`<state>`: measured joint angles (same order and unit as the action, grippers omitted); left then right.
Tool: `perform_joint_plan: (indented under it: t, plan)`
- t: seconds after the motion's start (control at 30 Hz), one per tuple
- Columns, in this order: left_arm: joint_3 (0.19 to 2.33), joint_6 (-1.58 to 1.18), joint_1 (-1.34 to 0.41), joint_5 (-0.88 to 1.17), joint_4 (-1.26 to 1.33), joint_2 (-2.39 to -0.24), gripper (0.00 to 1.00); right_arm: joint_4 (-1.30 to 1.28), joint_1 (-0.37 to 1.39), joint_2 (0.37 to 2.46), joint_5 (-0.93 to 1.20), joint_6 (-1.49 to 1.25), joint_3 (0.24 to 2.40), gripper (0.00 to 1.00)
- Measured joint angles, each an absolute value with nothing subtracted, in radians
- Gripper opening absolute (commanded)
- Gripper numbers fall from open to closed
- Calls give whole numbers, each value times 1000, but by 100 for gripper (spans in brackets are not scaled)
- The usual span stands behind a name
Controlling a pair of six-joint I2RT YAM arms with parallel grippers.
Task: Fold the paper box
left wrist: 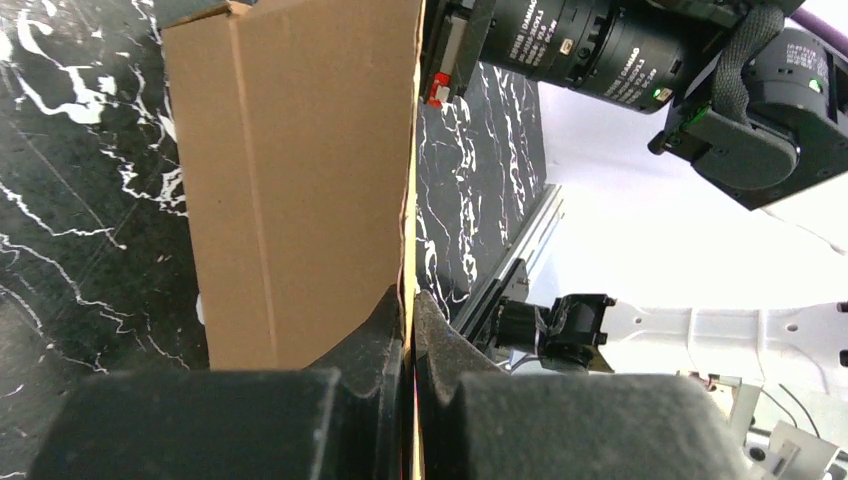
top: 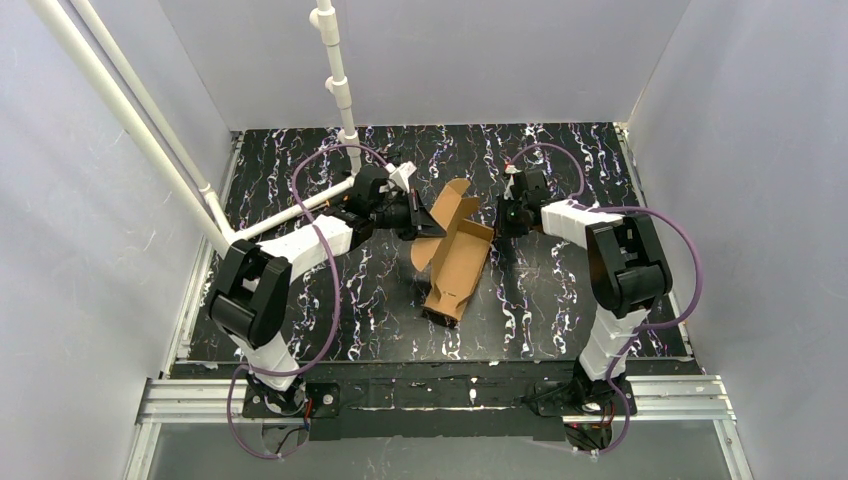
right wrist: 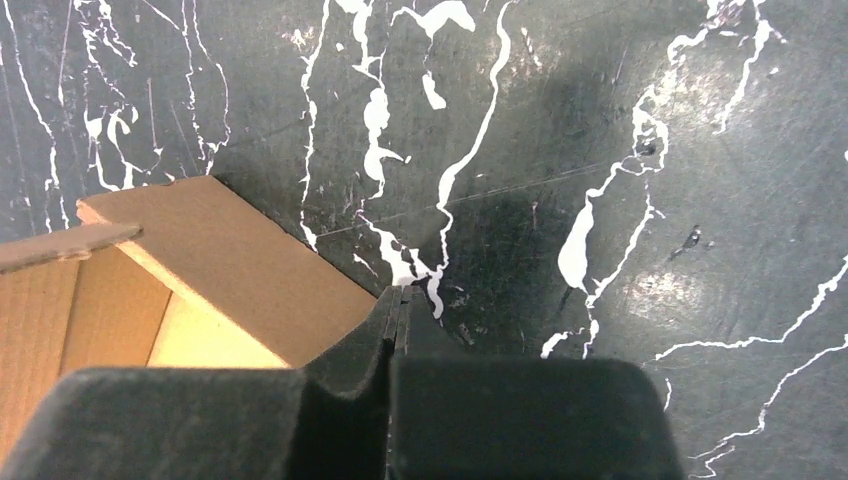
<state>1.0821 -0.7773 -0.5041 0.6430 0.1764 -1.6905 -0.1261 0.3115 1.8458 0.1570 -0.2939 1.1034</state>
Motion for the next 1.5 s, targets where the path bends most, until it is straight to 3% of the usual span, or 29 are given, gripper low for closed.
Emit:
perform_joint_plan:
  t: [0.3, 0.33, 0.37, 0.4, 0.43, 0.47, 0.5, 0.6, 0.7, 0.8, 1.27, 1.5]
  plan:
    - [1212, -576, -504, 564, -50, -1710, 0, -176, 234, 1787, 123, -79, 1109, 1]
    - [1224, -551, -501, 557, -80, -1710, 0, -178, 220, 1760, 121, -37, 1107, 7]
    - [1234, -528, -499, 553, -106, -1710, 0, -177, 211, 1730, 122, 2, 1103, 21]
    - [1243, -509, -498, 551, -124, -1711, 0, -177, 205, 1685, 126, 54, 1096, 44]
    - [1256, -485, -498, 550, -146, -1712, 0, -173, 203, 1632, 133, 104, 1087, 75]
    - [1266, -468, -498, 550, -160, -1713, 0, -162, 204, 1578, 145, 149, 1077, 95]
    - [1281, -443, -498, 551, -181, -1715, 0, -145, 205, 1517, 169, 208, 1068, 98]
    - [1328, -389, -496, 556, -226, -1732, 0, -131, 206, 1446, 317, 340, 1083, 98]
    - [1373, -344, -496, 562, -263, -1758, 0, -192, 209, 1525, 511, 464, 1156, 98]
    - [1386, -321, -496, 569, -283, -1766, 0, -211, 229, 1608, 562, 535, 1139, 97]
    - [1408, -322, -493, 630, -293, -1806, 0, -204, 390, 1720, 365, 679, 1071, 57]
    - [1409, -334, -493, 637, -287, -1807, 0, -180, 406, 1743, 266, 684, 1070, 25]
